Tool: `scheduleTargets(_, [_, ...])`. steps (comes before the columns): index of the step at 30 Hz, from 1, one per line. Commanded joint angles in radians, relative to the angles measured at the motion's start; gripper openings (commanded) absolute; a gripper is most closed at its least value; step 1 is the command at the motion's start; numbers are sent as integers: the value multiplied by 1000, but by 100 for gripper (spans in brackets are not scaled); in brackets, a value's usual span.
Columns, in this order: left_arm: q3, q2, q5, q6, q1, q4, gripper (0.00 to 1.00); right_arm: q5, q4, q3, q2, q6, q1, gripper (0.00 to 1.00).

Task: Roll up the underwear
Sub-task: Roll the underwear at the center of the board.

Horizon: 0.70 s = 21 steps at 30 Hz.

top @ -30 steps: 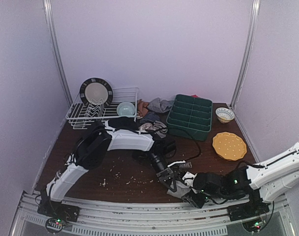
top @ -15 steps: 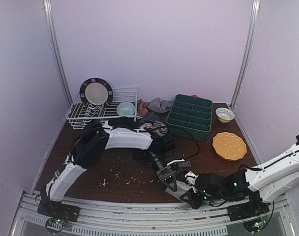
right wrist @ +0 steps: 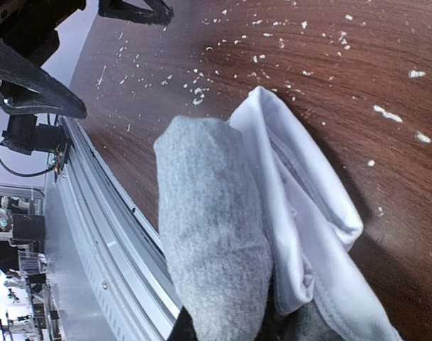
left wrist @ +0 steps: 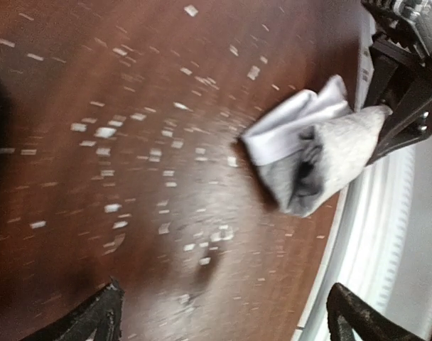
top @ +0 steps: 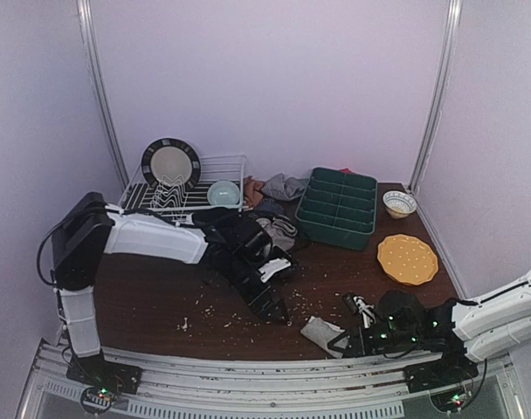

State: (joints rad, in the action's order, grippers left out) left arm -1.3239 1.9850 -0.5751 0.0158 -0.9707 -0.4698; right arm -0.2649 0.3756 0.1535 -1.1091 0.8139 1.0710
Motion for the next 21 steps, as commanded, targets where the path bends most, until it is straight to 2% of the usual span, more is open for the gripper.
scheduleTargets(1, [213,-189,413,-7,-71,424,98,-181,15,-55,23,72,-62,0])
scheduleTargets(3, [326,-259,515,-92,-112,629,98,-230,-17,-45,29,73,-81,0])
scheduleTargets(5, [414,-288,468,-173,-128,831,98,-268,-44,-38,28,81,-105,0])
scheduleTargets(8, [459,-258,477,-144,-126,1050,98,-321,-12,-49,22,102,-138,0])
scheduleTargets(9, [454,-247,429,-156,-120,1059,98,-332,-7,-51,22,109,-150,0])
scheduleTargets(10, [450,-237,322,-178,-107,1069,98,-349,6,-55,18,117,-164,0])
scheduleTargets(11, [435,-225,112,-207,-92,1060,98,-361,15,-59,12,126,-179,0])
scheduleTargets(12, [405,-207,16,-252,-90,1023,98,-377,25,-62,5,133,-194,0])
scheduleTargets(13, [355,-186,-1,-328,-106,938,98,-392,34,-65,-5,139,-206,0])
scheduleTargets(15, [295,-146,130,-526,-189,790,98,-408,40,-65,-29,147,-229,0])
scheduleTargets(17, [277,-104,234,-697,-279,733,98,-427,52,-62,-58,151,-243,0])
scheduleTargets(19, [240,-64,245,-739,-296,684,97,-442,75,-61,-88,157,-249,0])
scheduleTargets(21, [232,-39,239,-756,-298,672,93,-453,91,-58,-111,159,-253,0])
